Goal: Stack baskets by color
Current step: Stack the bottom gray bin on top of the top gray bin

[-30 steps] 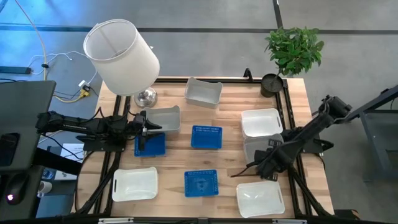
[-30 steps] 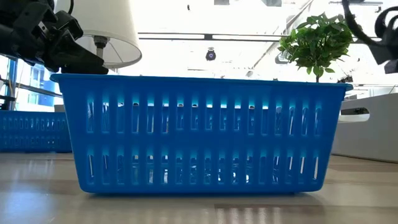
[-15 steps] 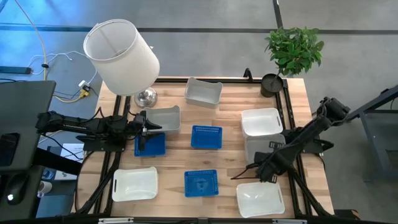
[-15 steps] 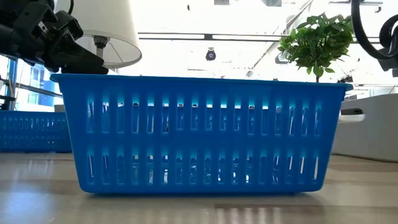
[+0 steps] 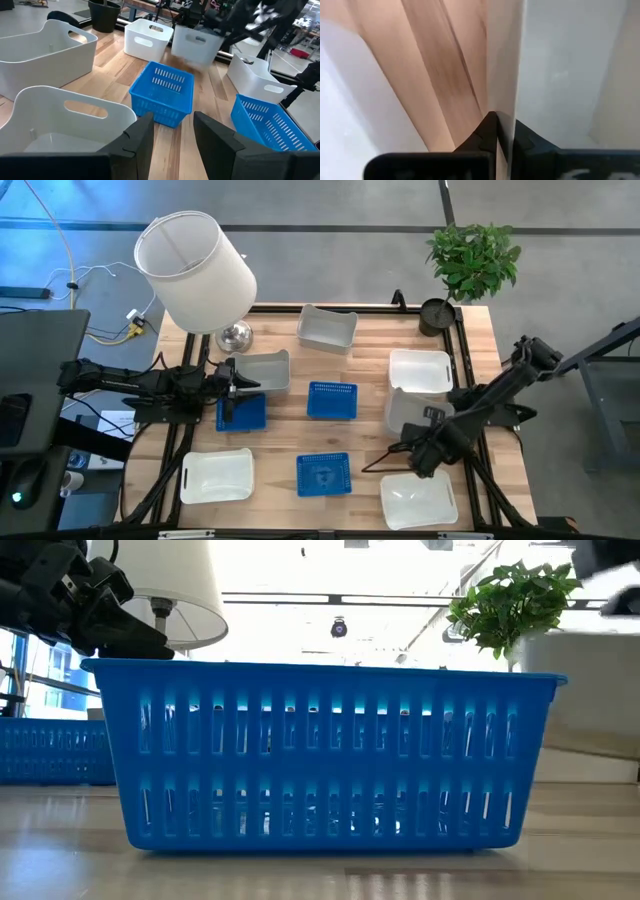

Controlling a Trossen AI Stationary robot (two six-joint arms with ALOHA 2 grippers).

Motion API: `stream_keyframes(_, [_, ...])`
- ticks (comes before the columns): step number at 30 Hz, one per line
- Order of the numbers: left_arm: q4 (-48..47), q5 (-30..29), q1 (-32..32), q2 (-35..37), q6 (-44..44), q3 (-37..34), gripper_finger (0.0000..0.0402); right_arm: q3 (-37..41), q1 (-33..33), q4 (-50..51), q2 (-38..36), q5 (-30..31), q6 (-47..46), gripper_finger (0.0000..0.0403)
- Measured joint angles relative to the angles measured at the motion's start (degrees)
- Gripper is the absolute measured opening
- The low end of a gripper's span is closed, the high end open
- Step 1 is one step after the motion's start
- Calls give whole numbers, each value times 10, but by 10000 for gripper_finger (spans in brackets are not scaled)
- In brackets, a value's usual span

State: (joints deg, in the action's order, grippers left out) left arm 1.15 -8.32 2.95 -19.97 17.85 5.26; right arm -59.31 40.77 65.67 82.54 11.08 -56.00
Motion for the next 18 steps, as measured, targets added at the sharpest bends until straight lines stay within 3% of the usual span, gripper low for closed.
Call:
stream_keyframes(8, [0, 0, 0, 0, 0, 0, 129, -125, -36, 34, 0, 118, 73, 0])
stream_keyframes(18, [0, 0, 0, 0, 0, 0, 129, -254, -157, 19, 0, 205, 235, 0])
